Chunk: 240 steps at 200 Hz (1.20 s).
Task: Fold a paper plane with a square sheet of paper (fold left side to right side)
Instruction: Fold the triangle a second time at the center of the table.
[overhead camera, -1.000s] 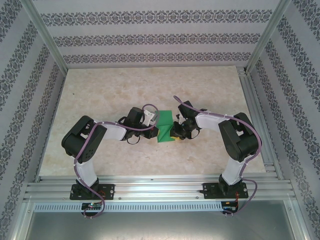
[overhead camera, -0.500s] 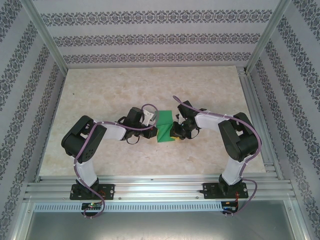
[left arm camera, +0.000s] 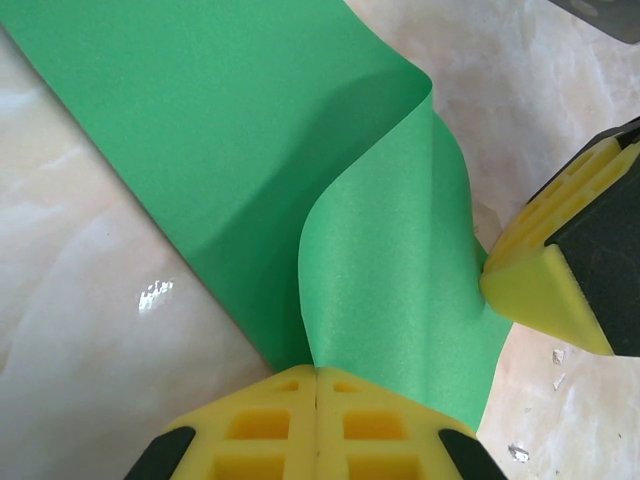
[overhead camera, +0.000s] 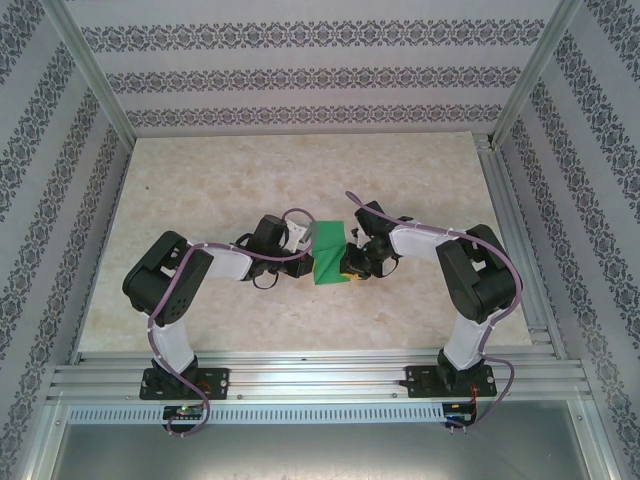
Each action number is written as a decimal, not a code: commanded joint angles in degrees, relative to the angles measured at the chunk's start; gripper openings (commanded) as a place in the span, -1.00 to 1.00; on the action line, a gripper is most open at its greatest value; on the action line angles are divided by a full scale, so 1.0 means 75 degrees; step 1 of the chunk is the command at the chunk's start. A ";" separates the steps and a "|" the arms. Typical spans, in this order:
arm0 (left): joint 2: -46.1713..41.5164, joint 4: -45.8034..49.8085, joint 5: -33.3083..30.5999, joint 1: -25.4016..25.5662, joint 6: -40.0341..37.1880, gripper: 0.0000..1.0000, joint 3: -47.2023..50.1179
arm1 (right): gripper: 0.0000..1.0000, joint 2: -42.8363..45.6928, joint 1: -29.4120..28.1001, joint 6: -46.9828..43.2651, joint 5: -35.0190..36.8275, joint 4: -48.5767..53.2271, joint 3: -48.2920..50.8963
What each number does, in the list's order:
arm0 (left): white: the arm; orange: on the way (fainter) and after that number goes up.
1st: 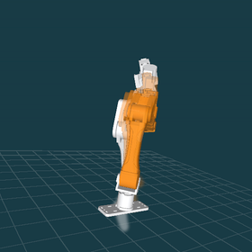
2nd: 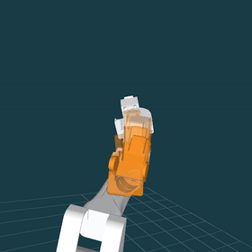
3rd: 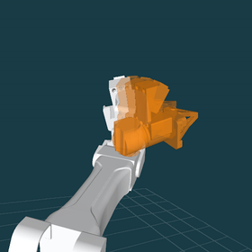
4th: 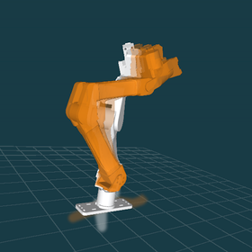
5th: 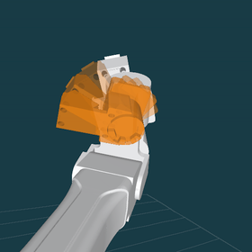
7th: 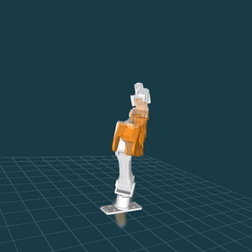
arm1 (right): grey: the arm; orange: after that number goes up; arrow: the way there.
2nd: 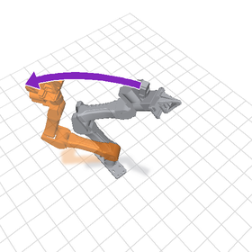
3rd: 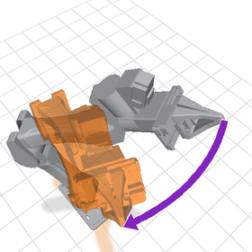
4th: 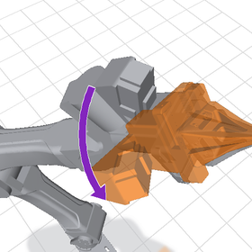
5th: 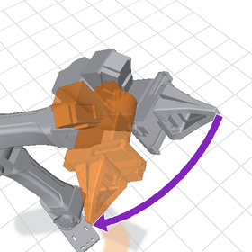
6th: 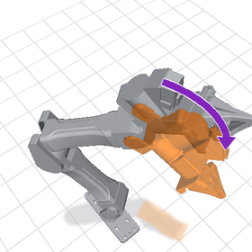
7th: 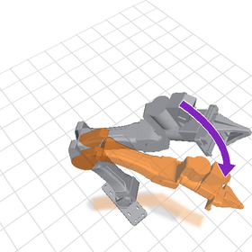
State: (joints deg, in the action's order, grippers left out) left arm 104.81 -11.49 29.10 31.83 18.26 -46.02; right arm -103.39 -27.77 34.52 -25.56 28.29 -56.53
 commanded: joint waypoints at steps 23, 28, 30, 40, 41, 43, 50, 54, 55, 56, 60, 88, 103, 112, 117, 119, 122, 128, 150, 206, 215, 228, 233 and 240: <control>0.0191 0.0250 -0.0117 -0.0080 -0.0254 -1.00 -0.0135 | -0.62 -0.0356 -0.0140 -0.0126 0.0514 0.0388 0.0085; 0.0198 0.0271 -0.0119 -0.0074 -0.0276 -1.00 -0.0152 | -0.62 -0.0359 -0.0141 -0.0120 0.0488 0.0368 0.0073; 0.0206 0.0282 -0.0119 -0.0067 -0.0275 -1.00 -0.0153 | -0.62 -0.0350 -0.0141 -0.0119 0.0478 0.0350 0.0073; 0.0238 0.0312 -0.0139 -0.0071 -0.0292 -1.00 -0.0164 | -0.61 -0.0287 -0.0153 -0.0094 0.0405 0.0247 0.0084; 0.0239 0.0318 -0.0140 -0.0072 -0.0291 -1.00 -0.0160 | -0.61 -0.0282 -0.0153 -0.0087 0.0401 0.0235 0.0090; 0.0242 0.0323 -0.0139 -0.0061 -0.0299 -1.00 -0.0167 | -0.60 -0.0269 -0.0153 -0.0076 0.0383 0.0212 0.0089; 0.0256 0.0336 -0.0153 -0.0061 -0.0321 -1.00 -0.0177 | -0.59 -0.0212 -0.0153 -0.0062 0.0315 0.0140 0.0085; 0.0281 0.0357 -0.0164 -0.0042 -0.0326 -1.00 -0.0180 | -0.57 -0.0169 -0.0151 -0.0057 0.0285 0.0110 0.0067; 0.0284 0.0364 -0.0165 -0.0046 -0.0332 -1.00 -0.0180 | -0.56 -0.0164 -0.0152 -0.0062 0.0271 0.0102 0.0064; 0.0285 0.0368 -0.0171 -0.0042 -0.0329 -1.00 -0.0186 | -0.56 -0.0150 -0.0153 -0.0065 0.0263 0.0099 0.0057; 0.0299 0.0374 -0.0171 -0.0049 -0.0332 -1.00 -0.0196 | -0.55 -0.0099 -0.0153 -0.0055 0.0253 0.0097 0.0032; 0.0384 0.0494 -0.0277 -0.0008 -0.0379 -1.00 -0.0251 | -0.48 0.0349 -0.0132 -0.0080 0.0309 0.0334 -0.0224; 0.0415 0.0541 -0.0326 -0.0001 -0.0395 -1.00 -0.0271 | -0.45 0.0587 -0.0091 -0.0139 0.0416 0.0584 -0.0400; 0.0437 0.0578 -0.0330 0.0018 -0.0418 -1.00 -0.0294 | -0.45 0.0708 -0.0071 -0.0144 0.0479 0.0676 -0.0474; 0.0442 0.0600 -0.0341 0.0021 -0.0419 -1.00 -0.0308 | -0.45 0.0769 -0.0060 -0.0128 0.0495 0.0683 -0.0505; 0.0439 0.0604 -0.0344 0.0036 -0.0425 -1.00 -0.0318 | -0.45 0.0790 -0.0062 -0.0118 0.0483 0.0681 -0.0529; 0.0456 0.0607 -0.0343 0.0033 -0.0430 -1.00 -0.0321 | -0.45 0.0816 -0.0060 -0.0095 0.0485 0.0672 -0.0547; 0.0471 0.0623 -0.0364 0.0048 -0.0441 -1.00 -0.0338 | -0.47 0.0839 -0.0065 -0.0049 0.0443 0.0623 -0.0584; 0.0497 0.0664 -0.0385 0.0069 -0.0470 -1.00 -0.0362 | -0.58 0.0743 -0.0157 0.0318 0.0101 0.0113 -0.0671; 0.0461 0.0711 -0.0441 0.0095 -0.0484 -1.00 -0.0382 | -0.70 0.0038 -0.0457 0.0912 -0.0107 -0.0817 -0.0932; 0.0448 0.0710 -0.0447 0.0092 -0.0488 -1.00 -0.0389 | -0.70 -0.0022 -0.0469 0.0967 -0.0131 -0.0919 -0.0944; 0.0462 0.0714 -0.0436 0.0107 -0.0491 -1.00 -0.0425 | -0.70 -0.0131 -0.0490 0.1030 -0.0195 -0.1016 -0.0981; 0.0462 0.0725 -0.0435 0.0103 -0.0495 -1.00 -0.0435 | -0.70 -0.0183 -0.0493 0.1042 -0.0205 -0.1030 -0.0992; 0.0461 0.0745 -0.0429 0.0120 -0.0504 -1.00 -0.0448 | -0.71 -0.0245 -0.0488 0.1044 -0.0219 -0.1045 -0.1015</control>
State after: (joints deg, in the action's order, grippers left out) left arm 105.93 -7.79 29.04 31.99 16.12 -48.29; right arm -103.61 -31.05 40.69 -25.85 23.44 -62.17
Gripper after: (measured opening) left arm 0.055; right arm 0.150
